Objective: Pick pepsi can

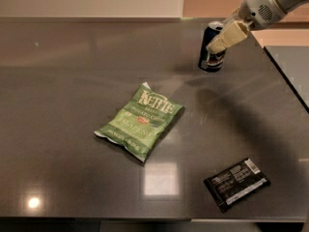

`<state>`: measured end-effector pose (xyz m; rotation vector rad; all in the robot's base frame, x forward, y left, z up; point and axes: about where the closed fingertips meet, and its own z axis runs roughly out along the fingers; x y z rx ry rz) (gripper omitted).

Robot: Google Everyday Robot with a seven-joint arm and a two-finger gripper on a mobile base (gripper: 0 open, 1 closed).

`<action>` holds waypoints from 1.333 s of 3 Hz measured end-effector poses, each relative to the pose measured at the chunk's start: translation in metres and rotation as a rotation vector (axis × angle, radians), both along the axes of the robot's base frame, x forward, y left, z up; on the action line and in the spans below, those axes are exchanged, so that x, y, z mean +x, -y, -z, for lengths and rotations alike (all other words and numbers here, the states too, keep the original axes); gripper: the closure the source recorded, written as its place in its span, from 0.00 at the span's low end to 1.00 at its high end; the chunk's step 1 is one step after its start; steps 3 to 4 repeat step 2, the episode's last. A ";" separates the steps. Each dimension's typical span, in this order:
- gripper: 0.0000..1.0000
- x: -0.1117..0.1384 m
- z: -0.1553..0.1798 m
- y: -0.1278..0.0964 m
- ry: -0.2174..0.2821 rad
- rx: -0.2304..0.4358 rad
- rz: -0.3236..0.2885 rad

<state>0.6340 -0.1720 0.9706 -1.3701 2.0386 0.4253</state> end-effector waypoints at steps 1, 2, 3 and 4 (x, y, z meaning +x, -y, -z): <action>1.00 -0.014 -0.033 -0.011 0.024 -0.008 -0.043; 1.00 -0.014 -0.033 -0.011 0.024 -0.008 -0.043; 1.00 -0.014 -0.033 -0.011 0.024 -0.008 -0.043; 1.00 -0.014 -0.033 -0.011 0.024 -0.008 -0.043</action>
Offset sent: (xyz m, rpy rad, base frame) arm -0.0116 0.0094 0.0271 -0.0062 -0.0193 0.0344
